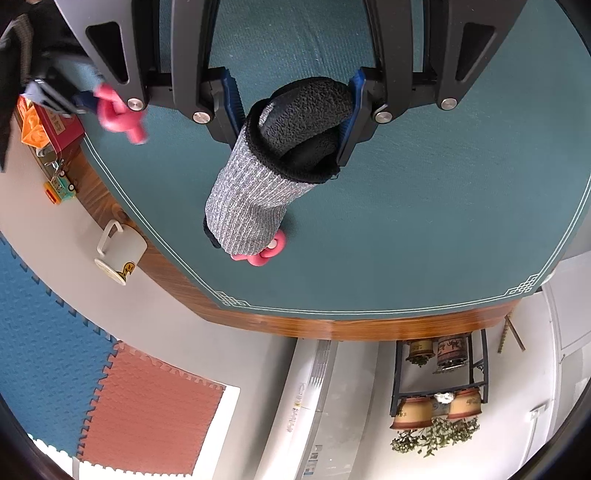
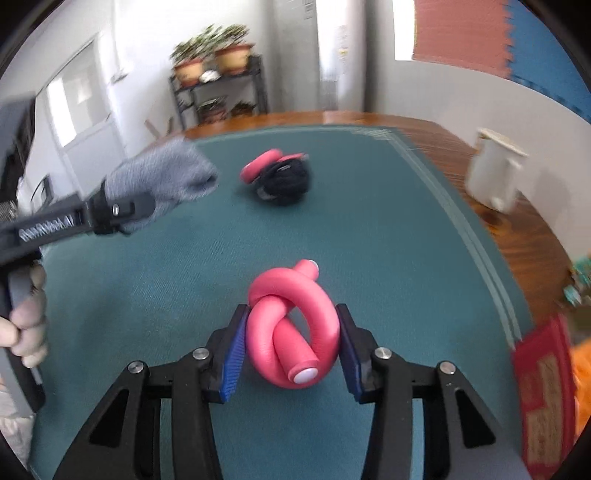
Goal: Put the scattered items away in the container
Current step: 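Carry the sock and pink knot over the red box and release both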
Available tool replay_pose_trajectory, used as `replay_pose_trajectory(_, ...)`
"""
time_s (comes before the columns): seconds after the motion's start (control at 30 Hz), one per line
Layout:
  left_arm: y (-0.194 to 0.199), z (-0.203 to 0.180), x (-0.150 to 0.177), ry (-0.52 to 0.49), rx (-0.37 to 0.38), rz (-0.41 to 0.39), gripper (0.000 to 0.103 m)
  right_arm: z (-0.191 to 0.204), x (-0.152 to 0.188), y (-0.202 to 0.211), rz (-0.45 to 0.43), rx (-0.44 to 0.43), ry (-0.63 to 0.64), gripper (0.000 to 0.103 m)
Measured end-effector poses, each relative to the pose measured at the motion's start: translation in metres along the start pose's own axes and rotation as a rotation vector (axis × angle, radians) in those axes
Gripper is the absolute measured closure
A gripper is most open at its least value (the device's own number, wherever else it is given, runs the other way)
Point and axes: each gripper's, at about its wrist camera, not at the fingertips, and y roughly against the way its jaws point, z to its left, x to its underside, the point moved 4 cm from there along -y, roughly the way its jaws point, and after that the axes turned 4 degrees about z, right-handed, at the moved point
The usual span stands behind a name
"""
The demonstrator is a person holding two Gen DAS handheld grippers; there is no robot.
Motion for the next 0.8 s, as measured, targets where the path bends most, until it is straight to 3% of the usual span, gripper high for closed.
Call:
replay_pose_trajectory(0.27,0.004,-0.014,0.005,-0.025,0.022,0.004,0.057,-0.085,0.025,0.090,-0.108,0.163,-0.200,0.054)
replay_pose_trajectory(0.43,0.006,-0.026,0.009,-0.049,0.033,0.011,0.057,-0.154,0.032,0.129,-0.125,0.293,-0.328,0.054)
replay_pose_trajectory(0.7,0.016,-0.045,0.014,-0.098,0.047,-0.002,0.057,-0.224,0.029,0.131,-0.100,0.405,-0.444,0.053)
replay_pose_trajectory(0.8,0.017,-0.052,0.016,-0.115,0.051,0.001,0.057,-0.237,0.040,0.132,-0.083,0.411,-0.484,0.045)
